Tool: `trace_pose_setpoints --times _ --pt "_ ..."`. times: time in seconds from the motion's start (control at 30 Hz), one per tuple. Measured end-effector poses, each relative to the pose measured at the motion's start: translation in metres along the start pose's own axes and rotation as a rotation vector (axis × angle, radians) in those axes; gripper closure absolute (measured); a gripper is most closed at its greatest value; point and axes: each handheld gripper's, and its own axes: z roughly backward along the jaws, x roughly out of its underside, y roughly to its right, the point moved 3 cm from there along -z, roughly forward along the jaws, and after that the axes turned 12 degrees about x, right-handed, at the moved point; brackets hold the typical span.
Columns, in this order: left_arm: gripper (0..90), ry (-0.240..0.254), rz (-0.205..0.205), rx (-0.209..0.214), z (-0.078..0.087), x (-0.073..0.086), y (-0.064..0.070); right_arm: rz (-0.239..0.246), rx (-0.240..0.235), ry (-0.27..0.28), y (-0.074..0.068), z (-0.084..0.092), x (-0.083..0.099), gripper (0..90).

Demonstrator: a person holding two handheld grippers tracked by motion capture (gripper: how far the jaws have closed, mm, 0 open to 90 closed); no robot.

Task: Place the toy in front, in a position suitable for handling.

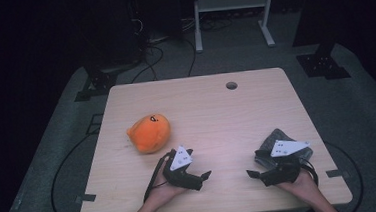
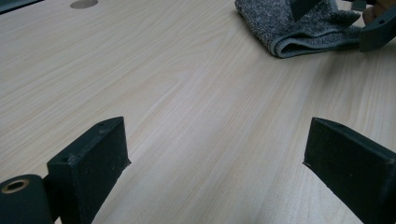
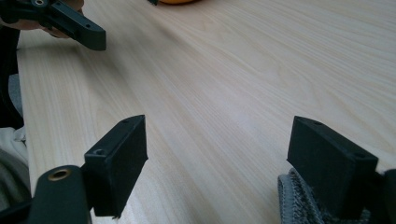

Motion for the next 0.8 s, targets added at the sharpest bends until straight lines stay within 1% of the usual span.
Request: trace_pose_setpoints --times 0.07,0.13,0.17,0.2,0.23,0.33,0.37,0.43,0.5,0.53,0.6,0.63,0.67,0.7,0.77,0.8 --pt "5.7 0.000 -0.001 -0.003 0.000 0.000 0.000 -0.001 0.000 0.001 0.001 0.000 0.000 18.8" --pt "6.0 0.009 0.012 0.007 0.001 -0.003 -0.003 -0.002 0.000 0.001 0.001 0.000 0.000 18.8" --pt "6.0 0.022 0.013 0.003 0.002 -0.004 -0.003 -0.002 -0.002 0.000 0.001 0.000 0.000 18.8" --pt "6.2 0.022 0.013 0.003 0.002 -0.004 -0.003 -0.002 -0.002 0.000 0.001 0.000 0.000 18.8" --pt "6.2 0.028 0.021 0.005 0.003 -0.005 -0.004 0.001 -0.004 0.001 0.000 0.000 0.000 18.8" --pt "6.2 0.026 0.006 -0.008 0.005 -0.012 -0.006 0.000 -0.004 0.004 0.001 0.000 0.000 18.8" --pt "6.2 0.026 0.006 -0.008 0.005 -0.012 -0.006 0.000 -0.004 0.004 0.001 0.000 0.000 18.8" --pt "6.2 0.040 -0.009 -0.020 0.009 -0.018 -0.007 -0.002 -0.003 0.006 0.001 0.001 0.000 18.7" --pt "6.2 0.041 -0.007 -0.017 0.010 -0.020 -0.007 -0.005 -0.003 0.008 0.001 0.001 0.000 18.8" --pt "6.2 0.043 -0.005 -0.013 0.011 -0.023 -0.008 -0.008 -0.004 0.014 0.001 0.002 -0.001 19.0" --pt "6.2 0.047 -0.027 -0.011 0.015 -0.034 -0.012 -0.024 -0.014 0.028 0.001 0.003 -0.002 18.9" --pt "6.2 0.064 -0.035 -0.006 0.018 -0.038 -0.012 -0.034 -0.015 0.039 0.001 0.004 -0.003 19.0" --pt "6.2 0.064 -0.035 -0.006 0.018 -0.038 -0.012 -0.034 -0.015 0.039 0.001 0.004 -0.003 19.0" --pt "6.2 0.093 -0.048 0.001 0.024 -0.048 -0.015 -0.045 -0.013 0.053 0.002 0.006 -0.004 18.9" --pt "6.0 0.110 -0.052 0.008 0.029 -0.057 -0.019 -0.051 -0.014 0.050 0.003 0.006 -0.003 18.9" --pt "5.1 0.110 -0.052 0.008 0.029 -0.057 -0.019 -0.051 -0.013 0.045 0.004 0.006 -0.003 18.8"
